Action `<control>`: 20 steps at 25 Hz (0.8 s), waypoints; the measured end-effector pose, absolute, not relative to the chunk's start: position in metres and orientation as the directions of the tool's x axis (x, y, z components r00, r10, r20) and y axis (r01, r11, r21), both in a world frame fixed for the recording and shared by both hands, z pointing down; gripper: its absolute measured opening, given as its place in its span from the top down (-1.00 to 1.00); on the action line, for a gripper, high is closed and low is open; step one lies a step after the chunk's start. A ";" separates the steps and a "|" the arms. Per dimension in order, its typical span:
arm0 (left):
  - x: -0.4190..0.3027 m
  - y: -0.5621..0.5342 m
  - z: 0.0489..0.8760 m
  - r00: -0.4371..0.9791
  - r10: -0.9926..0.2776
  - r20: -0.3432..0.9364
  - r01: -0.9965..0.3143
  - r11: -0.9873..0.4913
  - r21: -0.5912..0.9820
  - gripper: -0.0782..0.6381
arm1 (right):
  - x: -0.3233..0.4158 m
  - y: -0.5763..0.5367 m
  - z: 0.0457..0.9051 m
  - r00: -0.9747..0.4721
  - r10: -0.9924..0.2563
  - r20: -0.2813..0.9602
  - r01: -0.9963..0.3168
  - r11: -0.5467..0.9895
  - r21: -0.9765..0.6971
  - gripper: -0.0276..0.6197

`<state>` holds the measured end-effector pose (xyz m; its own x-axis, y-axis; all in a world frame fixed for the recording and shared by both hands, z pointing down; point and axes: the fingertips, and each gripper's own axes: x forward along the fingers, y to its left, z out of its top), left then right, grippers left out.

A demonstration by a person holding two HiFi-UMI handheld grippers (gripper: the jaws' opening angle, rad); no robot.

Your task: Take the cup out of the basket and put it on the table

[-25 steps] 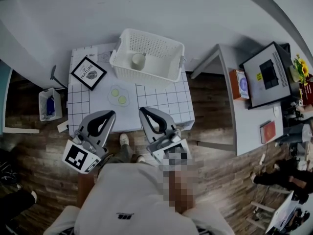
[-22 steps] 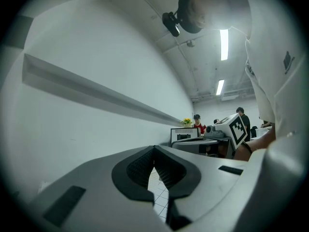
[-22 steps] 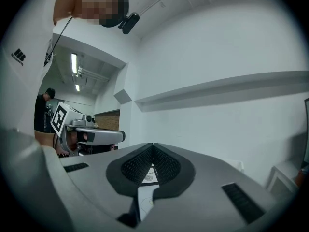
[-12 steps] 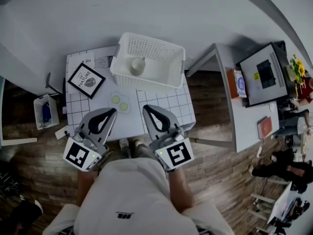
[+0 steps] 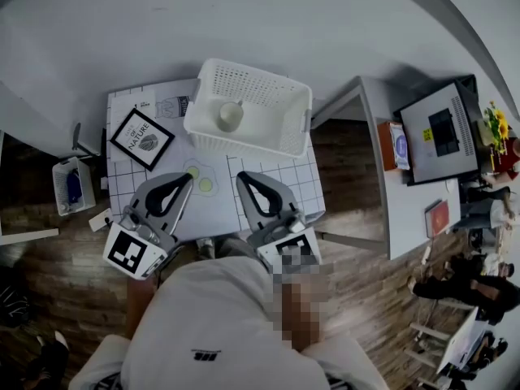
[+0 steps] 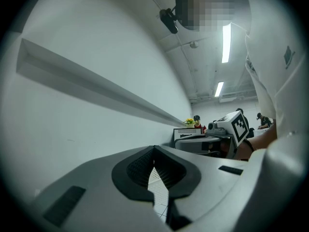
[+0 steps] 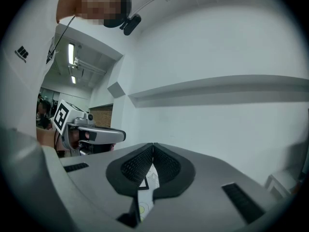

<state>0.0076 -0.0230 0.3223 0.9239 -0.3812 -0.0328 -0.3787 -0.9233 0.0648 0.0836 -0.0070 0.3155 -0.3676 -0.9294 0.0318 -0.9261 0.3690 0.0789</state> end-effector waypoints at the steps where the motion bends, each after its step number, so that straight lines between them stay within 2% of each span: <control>1: 0.009 -0.028 0.323 0.923 -0.384 -0.032 -0.382 -0.922 0.066 0.77 | 0.084 -0.011 0.317 -0.373 -0.927 0.035 -0.924 0.375 0.079 0.87; 20: 0.065 -0.101 0.349 0.914 -0.405 0.037 -0.406 -0.907 0.115 0.77 | 0.143 -0.088 0.340 -0.406 -0.908 0.106 -0.909 0.413 0.059 0.87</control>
<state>0.0646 -0.1014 0.3492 0.9138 -0.4046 0.0373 -0.4061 -0.9066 0.1148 0.1427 -0.0877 0.3404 -0.4056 -0.9079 0.1057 -0.9089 0.4129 0.0589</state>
